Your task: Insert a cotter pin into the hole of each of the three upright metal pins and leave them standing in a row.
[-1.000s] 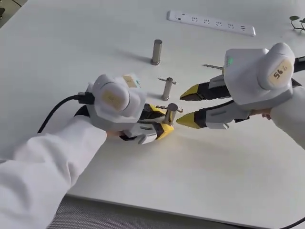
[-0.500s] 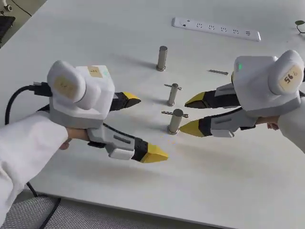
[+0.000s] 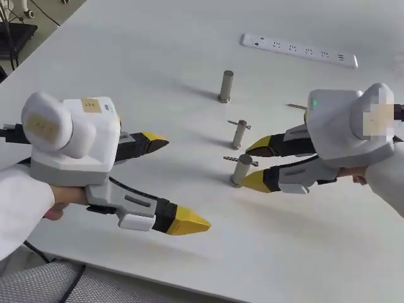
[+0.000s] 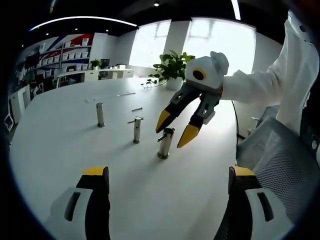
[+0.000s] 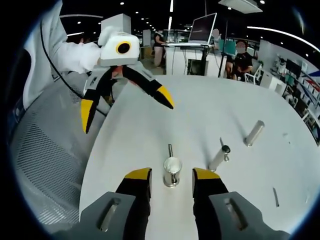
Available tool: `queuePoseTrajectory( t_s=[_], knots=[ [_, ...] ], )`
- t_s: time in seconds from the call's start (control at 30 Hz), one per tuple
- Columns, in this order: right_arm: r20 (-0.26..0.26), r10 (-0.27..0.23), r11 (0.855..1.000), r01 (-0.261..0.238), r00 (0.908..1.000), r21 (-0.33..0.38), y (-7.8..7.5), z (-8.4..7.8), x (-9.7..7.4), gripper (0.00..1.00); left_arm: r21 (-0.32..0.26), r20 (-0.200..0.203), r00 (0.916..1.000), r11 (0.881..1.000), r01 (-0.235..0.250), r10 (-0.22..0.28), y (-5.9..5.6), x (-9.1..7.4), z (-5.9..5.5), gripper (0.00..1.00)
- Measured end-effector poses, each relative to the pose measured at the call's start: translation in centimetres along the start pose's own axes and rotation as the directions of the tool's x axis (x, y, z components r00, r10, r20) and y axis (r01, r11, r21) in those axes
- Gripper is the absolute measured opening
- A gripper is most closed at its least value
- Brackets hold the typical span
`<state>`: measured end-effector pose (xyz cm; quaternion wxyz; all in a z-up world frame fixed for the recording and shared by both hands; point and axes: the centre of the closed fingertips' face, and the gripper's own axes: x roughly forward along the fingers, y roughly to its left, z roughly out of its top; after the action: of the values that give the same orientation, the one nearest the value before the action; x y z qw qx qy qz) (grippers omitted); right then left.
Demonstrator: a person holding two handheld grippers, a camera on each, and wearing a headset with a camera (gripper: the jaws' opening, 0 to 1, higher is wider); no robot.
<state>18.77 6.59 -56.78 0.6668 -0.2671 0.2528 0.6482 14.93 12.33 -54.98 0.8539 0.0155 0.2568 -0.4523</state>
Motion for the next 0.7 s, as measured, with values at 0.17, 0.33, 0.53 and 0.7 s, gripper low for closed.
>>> queuePoseTrajectory(
  t_s=[0.17, 0.33, 0.53, 0.7],
  knots=[
    [0.003, 0.010, 1.000, -0.010, 0.9999, -0.001, -0.01, 0.22, 0.26, 0.24, 0.028, -0.014, 0.9999, 1.000, 0.010, -0.009, -0.21, 0.06, 0.15, 0.99],
    [0.013, 0.010, 1.000, -0.010, 0.9999, 0.008, -0.19, 0.45, 0.49, 0.18, 0.042, -0.033, 0.9994, 0.999, 0.010, -0.008, -0.20, -0.11, -0.09, 0.99],
    [0.025, 0.031, 0.999, -0.032, 0.9992, 0.027, -0.16, 0.58, 0.62, 0.09, 0.016, -0.010, 1.0000, 1.000, 0.001, -0.001, -0.02, -0.41, 0.46, 0.99],
    [0.023, 0.033, 0.999, -0.033, 0.9992, 0.008, -0.10, 0.54, 0.59, 0.09, 0.021, -0.006, 1.0000, 1.000, -0.005, 0.005, 0.03, -0.43, 0.84, 0.99]
  ],
)
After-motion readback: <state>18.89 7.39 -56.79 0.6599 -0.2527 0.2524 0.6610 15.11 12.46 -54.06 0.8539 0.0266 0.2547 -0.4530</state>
